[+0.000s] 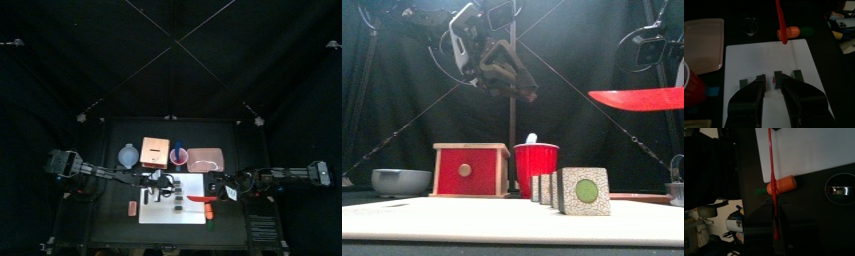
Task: Place sushi on board then cut the sushi with the knife then place the pieces on the plate
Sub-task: Place the 4 sushi pieces on the plate
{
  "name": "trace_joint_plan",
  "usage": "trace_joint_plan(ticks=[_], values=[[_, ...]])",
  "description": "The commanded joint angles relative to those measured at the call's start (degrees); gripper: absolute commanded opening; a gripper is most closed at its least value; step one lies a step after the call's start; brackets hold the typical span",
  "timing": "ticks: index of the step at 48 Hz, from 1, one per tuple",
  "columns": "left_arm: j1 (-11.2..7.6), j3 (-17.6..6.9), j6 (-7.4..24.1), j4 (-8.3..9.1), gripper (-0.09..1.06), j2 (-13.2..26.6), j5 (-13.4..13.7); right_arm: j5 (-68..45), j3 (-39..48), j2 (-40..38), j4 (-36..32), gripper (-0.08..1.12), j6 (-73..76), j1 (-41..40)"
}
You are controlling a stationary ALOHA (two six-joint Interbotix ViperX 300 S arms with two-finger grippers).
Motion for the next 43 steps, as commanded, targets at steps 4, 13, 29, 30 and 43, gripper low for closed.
trace_joint_plan(ticks=[4,13,29,30,43], values=[[1.05,0.44,0.18,0.18,0.67,-1.23,-4.04,3.34,1.05,-0.62,0.26,0.32,-0.18,-4.13],[2.11,1.41,0.18,0.26,0.67,-1.41,-5.98,6.68,2.11,-0.62,-0.26,0.37,-0.09,-6.77],[2.46,2.20,0.09,0.09,0.67,-1.41,-6.42,9.32,2.99,-0.62,-4.22,0.51,-0.09,-11.43],[2.46,2.20,0.09,0.09,0.67,-1.49,-6.42,9.67,2.99,-0.62,-4.39,0.53,-0.09,-11.78],[2.46,2.37,0.09,0.00,0.67,-1.41,-6.42,12.57,3.08,-1.05,-5.10,0.69,-0.18,-14.41]])
